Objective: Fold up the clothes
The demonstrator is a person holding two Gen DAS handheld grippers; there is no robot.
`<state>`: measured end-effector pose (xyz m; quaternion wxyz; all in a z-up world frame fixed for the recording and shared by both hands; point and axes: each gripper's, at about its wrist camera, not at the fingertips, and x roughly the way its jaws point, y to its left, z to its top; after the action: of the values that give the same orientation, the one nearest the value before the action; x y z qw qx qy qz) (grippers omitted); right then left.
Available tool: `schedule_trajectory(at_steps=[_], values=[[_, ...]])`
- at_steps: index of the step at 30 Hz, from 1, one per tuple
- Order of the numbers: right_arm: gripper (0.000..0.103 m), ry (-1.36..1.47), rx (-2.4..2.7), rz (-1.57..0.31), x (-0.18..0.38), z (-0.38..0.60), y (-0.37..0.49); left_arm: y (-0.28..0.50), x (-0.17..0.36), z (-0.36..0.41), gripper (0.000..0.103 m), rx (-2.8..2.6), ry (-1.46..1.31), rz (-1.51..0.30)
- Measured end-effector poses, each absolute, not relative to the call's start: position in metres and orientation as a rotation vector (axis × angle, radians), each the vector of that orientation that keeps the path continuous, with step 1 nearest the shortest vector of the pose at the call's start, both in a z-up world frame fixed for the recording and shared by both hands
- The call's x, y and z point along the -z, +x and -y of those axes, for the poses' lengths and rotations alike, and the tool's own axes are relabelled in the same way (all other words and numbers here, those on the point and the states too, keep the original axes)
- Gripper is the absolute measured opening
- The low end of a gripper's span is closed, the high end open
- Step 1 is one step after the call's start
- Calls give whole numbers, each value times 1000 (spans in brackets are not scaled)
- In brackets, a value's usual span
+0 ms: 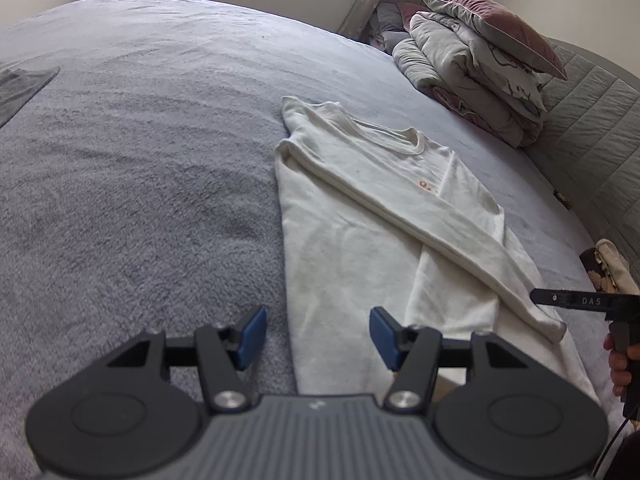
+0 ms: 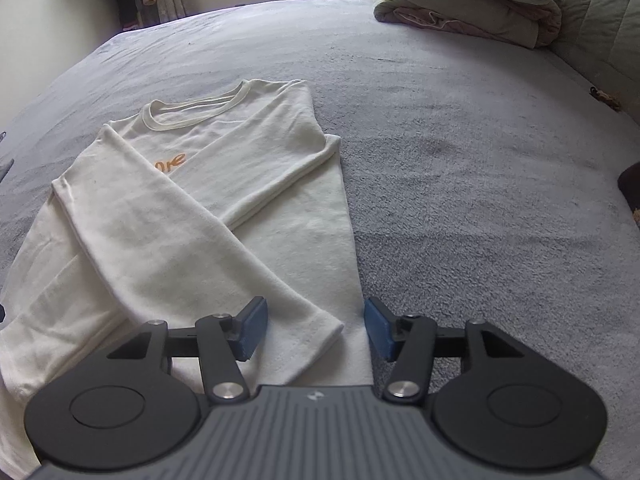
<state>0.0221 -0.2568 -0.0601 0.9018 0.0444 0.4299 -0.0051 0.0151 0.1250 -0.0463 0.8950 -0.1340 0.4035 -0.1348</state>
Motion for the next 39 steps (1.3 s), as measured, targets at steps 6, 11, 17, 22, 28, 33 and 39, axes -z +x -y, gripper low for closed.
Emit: schedule_trajectory(at_steps=[6,11,17,22,28,33,39], values=[[58,77,10,-888,60,255,21,15,47,-124,59,277,-273,-836],[58,69,7,-891,59,254,21,15,47,-124,59,281,-269,-836],[58,59,8,-889,59,253,21,12,48,-122,59,296,-263,-840],[58,60,14,-884,56,253,18,7,48,-119,59,309,-237,-834],[56,18,-63,-763,40,240,4,-2,48,-118,58,333,-226,-831],[49,-5,-188,-759,41,223,-2,-14,48,-117,57,365,-206,-833],[44,-63,-221,-822,57,222,-11,-30,50,-113,57,405,-120,-830]])
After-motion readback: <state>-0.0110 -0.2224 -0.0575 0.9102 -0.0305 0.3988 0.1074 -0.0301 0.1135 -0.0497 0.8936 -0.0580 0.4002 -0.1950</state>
